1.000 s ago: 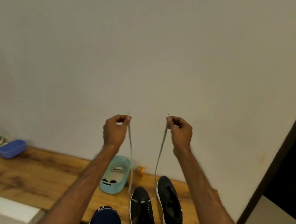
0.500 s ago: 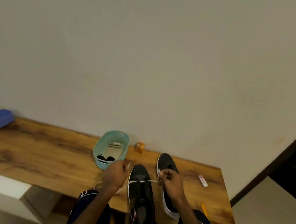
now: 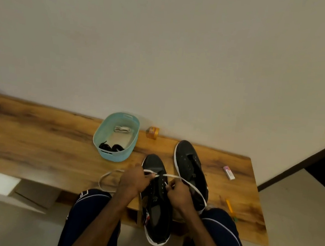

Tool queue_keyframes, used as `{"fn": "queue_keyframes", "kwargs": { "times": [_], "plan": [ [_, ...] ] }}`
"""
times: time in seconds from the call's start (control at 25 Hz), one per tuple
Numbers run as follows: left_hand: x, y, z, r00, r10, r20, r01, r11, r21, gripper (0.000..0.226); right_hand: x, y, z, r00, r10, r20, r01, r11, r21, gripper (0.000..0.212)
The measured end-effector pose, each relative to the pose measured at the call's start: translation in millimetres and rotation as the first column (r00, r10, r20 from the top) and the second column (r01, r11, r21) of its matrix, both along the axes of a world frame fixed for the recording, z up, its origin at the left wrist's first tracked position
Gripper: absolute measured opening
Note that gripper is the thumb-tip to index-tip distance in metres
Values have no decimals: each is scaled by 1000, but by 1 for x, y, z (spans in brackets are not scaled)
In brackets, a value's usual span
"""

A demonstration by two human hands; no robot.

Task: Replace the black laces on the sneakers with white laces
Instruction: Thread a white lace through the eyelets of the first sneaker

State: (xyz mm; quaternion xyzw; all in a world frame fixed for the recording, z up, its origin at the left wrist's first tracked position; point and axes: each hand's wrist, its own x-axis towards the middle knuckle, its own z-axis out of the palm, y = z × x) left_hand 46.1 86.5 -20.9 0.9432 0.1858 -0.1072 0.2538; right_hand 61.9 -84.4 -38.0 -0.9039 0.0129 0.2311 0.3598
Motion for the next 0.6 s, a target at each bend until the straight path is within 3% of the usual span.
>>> {"fn": "queue_keyframes", "kwargs": {
  "times": [0.08, 0.2, 0.32, 0.44, 0.52, 0.6],
  "plan": [
    [-7, -9, -5, 996, -39, -79, 30, 993, -116, 53, -2, 4, -1, 1000, -9, 0, 9, 1000, 26, 19],
    [-8, -6, 0, 997, 44, -58, -51, 989, -137, 58, -9, 9, -2, 1000, 21, -1, -21, 998, 66, 16],
    [-10, 2, 5, 991, 132, -18, -133, 975, -178, 47, -16, 11, 3, 999, 20, -44, -13, 987, 158, 17],
    [-16, 8, 1, 972, 231, 38, -215, 946, -241, 28, -15, 6, 12, 995, 81, -60, -71, 986, 151, 12],
    [-19, 11, 0, 957, 281, 67, -256, 932, -255, 21, -8, -1, 23, 976, 117, -181, -54, 945, 323, 9],
    [-18, 12, 1, 947, 311, 77, -281, 921, -270, 21, 2, -11, 36, 960, 82, -267, 82, 832, 548, 9]
  ]
}}
